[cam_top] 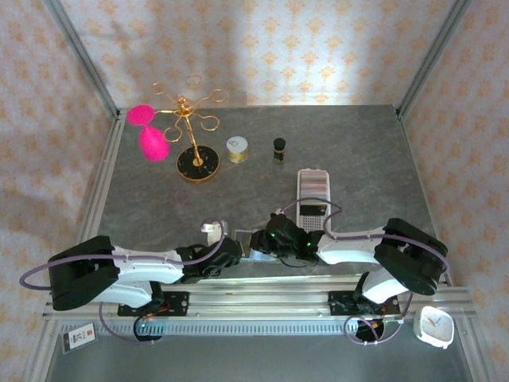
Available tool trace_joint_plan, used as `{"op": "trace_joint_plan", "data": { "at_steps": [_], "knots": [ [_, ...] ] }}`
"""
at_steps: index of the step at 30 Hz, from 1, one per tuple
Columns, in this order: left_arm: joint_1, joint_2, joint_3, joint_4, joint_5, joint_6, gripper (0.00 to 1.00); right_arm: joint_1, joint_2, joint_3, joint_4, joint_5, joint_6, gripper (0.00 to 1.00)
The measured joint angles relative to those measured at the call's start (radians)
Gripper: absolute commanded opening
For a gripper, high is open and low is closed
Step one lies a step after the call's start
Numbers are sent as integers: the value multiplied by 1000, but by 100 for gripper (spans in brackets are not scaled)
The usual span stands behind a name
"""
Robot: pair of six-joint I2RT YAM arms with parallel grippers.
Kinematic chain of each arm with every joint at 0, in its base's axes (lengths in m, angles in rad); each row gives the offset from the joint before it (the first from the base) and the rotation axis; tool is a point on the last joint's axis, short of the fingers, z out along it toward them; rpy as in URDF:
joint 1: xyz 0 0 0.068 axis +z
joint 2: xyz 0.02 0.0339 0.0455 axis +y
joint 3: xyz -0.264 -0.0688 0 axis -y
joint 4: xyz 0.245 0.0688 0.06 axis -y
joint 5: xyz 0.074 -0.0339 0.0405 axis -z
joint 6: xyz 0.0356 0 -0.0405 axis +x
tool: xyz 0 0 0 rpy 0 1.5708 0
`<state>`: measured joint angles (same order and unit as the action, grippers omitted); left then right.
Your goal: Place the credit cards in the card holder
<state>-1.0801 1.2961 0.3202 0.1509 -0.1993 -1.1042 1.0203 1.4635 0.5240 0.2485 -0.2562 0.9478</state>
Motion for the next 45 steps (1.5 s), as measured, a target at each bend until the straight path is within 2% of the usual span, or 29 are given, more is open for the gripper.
{"op": "trace_joint_plan", "data": {
  "at_steps": [31,45],
  "knots": [
    [0,-33,-33,48,2,-25,31,0,35,0,188,-58,81,47],
    [-23,-185,-115,31,73,-75,34,0,36,0,249,-73,110,67]
  ]
}}
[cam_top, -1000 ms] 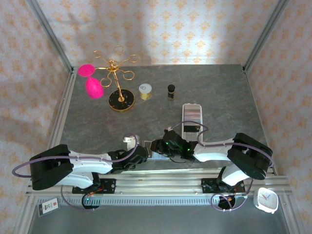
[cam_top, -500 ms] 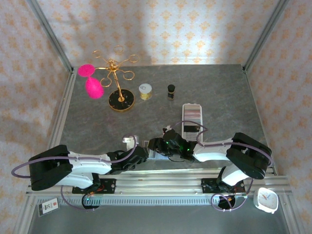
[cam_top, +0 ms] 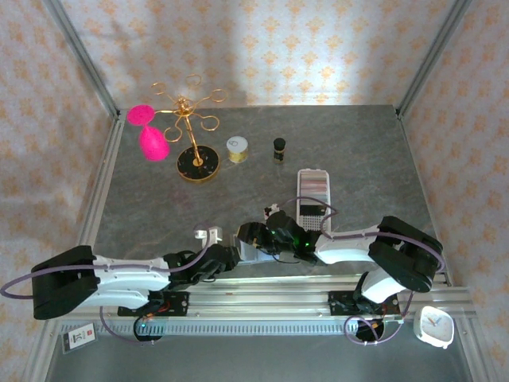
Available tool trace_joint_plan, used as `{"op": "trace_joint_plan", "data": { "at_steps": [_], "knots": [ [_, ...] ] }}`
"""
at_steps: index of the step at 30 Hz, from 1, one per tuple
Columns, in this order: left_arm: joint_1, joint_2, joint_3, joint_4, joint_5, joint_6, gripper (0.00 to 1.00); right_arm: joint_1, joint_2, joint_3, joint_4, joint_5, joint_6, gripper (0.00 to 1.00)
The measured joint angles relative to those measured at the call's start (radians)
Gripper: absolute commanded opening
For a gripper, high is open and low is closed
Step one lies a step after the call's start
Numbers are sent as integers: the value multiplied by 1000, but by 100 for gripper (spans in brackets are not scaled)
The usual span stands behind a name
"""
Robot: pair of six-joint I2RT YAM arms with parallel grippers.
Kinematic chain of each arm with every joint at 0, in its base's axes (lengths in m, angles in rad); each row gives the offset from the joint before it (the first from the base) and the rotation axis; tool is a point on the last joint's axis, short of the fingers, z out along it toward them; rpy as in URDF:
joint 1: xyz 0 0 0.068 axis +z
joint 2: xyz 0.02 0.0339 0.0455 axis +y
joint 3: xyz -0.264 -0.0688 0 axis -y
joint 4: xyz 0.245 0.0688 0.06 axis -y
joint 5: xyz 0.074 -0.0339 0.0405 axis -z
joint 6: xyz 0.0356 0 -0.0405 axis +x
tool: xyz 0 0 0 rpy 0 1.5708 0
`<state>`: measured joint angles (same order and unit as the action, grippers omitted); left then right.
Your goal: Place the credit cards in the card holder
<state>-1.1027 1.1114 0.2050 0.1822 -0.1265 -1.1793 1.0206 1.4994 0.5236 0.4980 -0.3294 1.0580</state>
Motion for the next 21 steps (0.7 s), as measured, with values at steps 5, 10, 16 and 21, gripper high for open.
{"op": "trace_joint_plan", "data": {
  "at_steps": [5,10,16,21],
  "knots": [
    [-4,-49,-10,-44,10,-11,36,0,0,0,25,-17,2,69],
    [-4,-80,-11,-89,6,-25,37,2,-61,41,-100,26,-79,69],
    [-4,-135,-10,-179,-33,-28,41,-1,-306,154,-336,204,-312,69],
    [-4,-198,-1,-256,-75,-16,56,-12,-515,214,-464,357,-683,68]
  ]
}}
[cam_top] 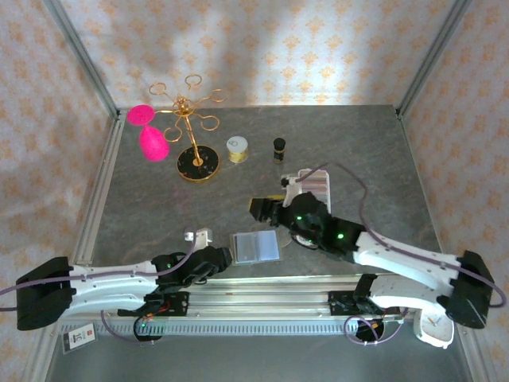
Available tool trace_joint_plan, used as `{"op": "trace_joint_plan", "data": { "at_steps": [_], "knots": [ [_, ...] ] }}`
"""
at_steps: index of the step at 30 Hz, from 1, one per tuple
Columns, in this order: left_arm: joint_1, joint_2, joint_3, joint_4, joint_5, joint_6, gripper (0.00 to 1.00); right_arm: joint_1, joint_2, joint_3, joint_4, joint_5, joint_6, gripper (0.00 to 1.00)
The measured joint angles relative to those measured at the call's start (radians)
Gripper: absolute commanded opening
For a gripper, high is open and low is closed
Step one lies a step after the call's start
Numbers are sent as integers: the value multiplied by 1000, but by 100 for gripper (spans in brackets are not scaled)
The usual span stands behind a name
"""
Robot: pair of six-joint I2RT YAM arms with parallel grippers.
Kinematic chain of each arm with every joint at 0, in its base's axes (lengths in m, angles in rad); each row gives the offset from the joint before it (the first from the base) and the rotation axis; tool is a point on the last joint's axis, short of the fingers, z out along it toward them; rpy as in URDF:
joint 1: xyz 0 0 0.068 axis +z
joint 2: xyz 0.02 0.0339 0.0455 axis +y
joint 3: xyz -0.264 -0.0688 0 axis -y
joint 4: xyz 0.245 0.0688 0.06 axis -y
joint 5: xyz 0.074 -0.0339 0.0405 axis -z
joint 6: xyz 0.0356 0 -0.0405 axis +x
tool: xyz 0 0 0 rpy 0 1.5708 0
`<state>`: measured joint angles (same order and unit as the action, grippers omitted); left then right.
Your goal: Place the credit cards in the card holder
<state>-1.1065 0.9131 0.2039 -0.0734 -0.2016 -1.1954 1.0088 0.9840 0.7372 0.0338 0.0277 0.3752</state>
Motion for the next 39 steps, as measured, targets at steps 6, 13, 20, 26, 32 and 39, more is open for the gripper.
{"op": "trace_joint_plan", "data": {
  "at_steps": [6,13,20,26,32,39],
  "knots": [
    [0,-14,56,-29,-28,26,62,-1,-169,-32,-105,37,-637,96],
    [0,71,104,-13,-24,70,68,-207,-196,-135,-272,31,-1229,100],
    [0,167,121,3,-10,94,71,-422,-61,-228,-282,40,-1559,100],
    [0,216,121,56,23,102,70,-443,75,-221,-200,43,-1667,96],
    [0,253,123,92,44,123,65,-454,210,-196,-119,55,-1740,93],
    [0,256,121,99,48,131,60,-454,306,-137,-76,55,-1785,82]
  ]
}}
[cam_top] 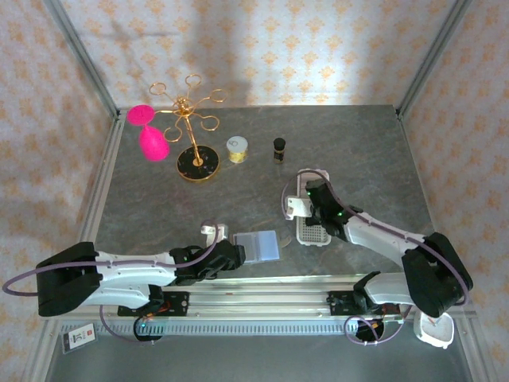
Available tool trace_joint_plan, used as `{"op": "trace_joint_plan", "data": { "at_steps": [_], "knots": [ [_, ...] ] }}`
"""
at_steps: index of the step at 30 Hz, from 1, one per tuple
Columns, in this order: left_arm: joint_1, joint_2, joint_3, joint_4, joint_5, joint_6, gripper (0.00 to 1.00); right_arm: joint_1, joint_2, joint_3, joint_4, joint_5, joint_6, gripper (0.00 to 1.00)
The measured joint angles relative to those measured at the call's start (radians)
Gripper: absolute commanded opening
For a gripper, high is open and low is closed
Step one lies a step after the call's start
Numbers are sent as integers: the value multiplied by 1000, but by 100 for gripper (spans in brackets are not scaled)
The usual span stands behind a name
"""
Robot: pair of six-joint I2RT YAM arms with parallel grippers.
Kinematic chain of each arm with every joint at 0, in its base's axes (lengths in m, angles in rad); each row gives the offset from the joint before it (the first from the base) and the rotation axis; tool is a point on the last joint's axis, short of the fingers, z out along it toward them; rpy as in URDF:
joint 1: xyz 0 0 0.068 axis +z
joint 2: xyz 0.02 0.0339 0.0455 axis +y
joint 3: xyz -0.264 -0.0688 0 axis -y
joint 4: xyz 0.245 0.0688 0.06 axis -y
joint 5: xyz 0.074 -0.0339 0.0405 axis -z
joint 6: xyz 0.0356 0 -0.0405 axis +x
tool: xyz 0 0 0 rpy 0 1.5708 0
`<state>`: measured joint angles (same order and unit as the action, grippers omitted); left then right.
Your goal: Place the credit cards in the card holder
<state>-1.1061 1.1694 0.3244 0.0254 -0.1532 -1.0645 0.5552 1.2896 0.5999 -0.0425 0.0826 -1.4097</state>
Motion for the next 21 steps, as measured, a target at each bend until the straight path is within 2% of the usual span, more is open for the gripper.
{"op": "trace_joint_plan", "data": {
  "at_steps": [12,21],
  "knots": [
    [0,20,-2,37,16,-1,53,0,20,13,-40,-14,-31,43],
    [0,21,-8,55,37,-8,50,0,9,13,-74,-27,-32,26]
  ]
}}
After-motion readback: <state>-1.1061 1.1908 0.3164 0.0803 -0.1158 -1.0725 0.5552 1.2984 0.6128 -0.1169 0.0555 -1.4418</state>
